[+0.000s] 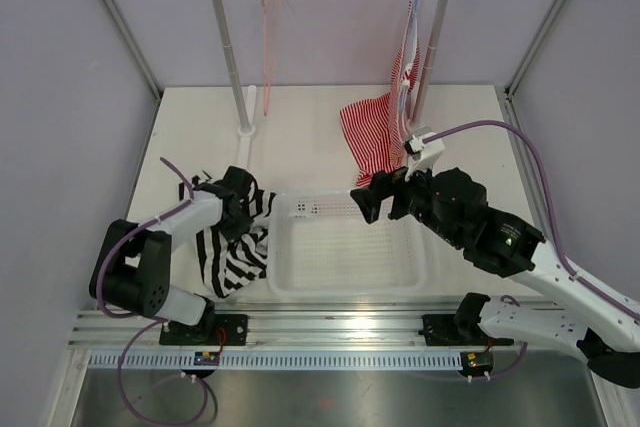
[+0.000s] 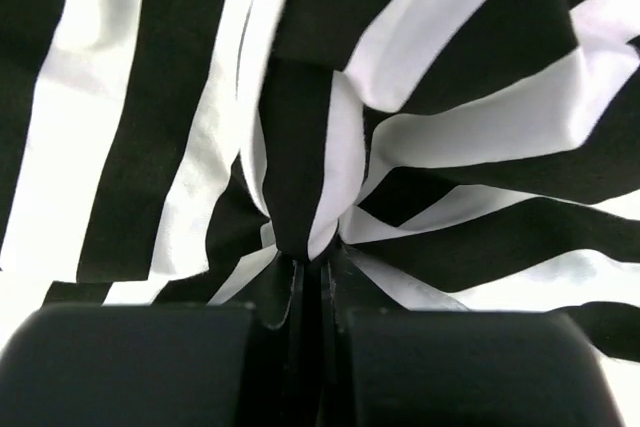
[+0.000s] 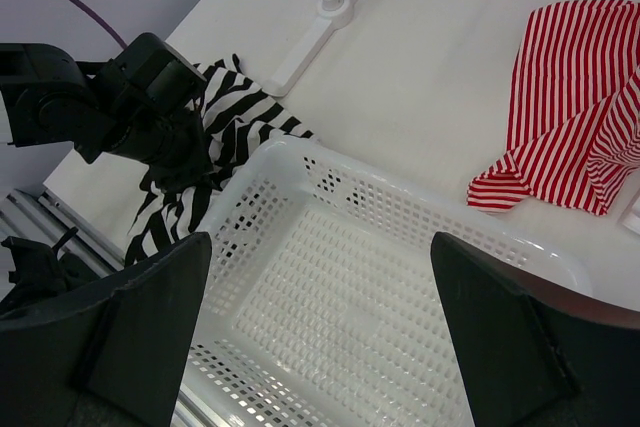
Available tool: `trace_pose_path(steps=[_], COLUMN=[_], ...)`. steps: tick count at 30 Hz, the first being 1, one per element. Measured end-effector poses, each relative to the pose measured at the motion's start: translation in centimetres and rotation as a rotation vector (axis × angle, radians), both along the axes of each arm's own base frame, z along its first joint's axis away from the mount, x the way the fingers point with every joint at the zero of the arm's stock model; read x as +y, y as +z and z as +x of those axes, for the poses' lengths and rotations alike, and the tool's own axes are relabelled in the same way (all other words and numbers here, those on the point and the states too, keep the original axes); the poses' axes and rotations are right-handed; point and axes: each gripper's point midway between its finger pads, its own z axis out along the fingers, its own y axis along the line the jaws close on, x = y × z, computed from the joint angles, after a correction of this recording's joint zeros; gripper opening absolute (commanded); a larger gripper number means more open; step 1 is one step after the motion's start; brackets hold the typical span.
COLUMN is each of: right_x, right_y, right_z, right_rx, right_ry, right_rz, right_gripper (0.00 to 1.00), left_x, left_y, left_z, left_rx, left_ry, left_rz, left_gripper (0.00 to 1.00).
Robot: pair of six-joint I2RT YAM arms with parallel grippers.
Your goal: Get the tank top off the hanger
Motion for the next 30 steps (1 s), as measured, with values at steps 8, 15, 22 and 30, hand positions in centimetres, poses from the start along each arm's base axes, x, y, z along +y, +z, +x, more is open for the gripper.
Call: trace_pose_path(steps=[8,15,22,30], right_x=[-0.4,-0.3,-0.4,-2.1], right_y=[0.9,0.9,0.6,3.0], right_z=[-0.3,-0.2,0.1,0.9], right_rx=[-0.021,-0.021,-0.023,-0.066], right_ry=[0.001,0.001,-0.012,-0.093], right_rz=[0.025,0.024,0.009,-0.006], right_gripper=[0.99,0.99,0.99,0.99], left_x=[4.2,7.4,7.9,3.4], left_y=[3.2,15.5,26.4,36.9], left_z=[-2.4,-2.0,-2.4,-2.7], left_rx=[-0.082,-0.456,-0.743,-0.929], left_ry=[0.17,0.236,0.064,-0.307], left_rz=[0.129,0.178,0.183,0.063], left_gripper=[0.0,0.0,0.0,0.0])
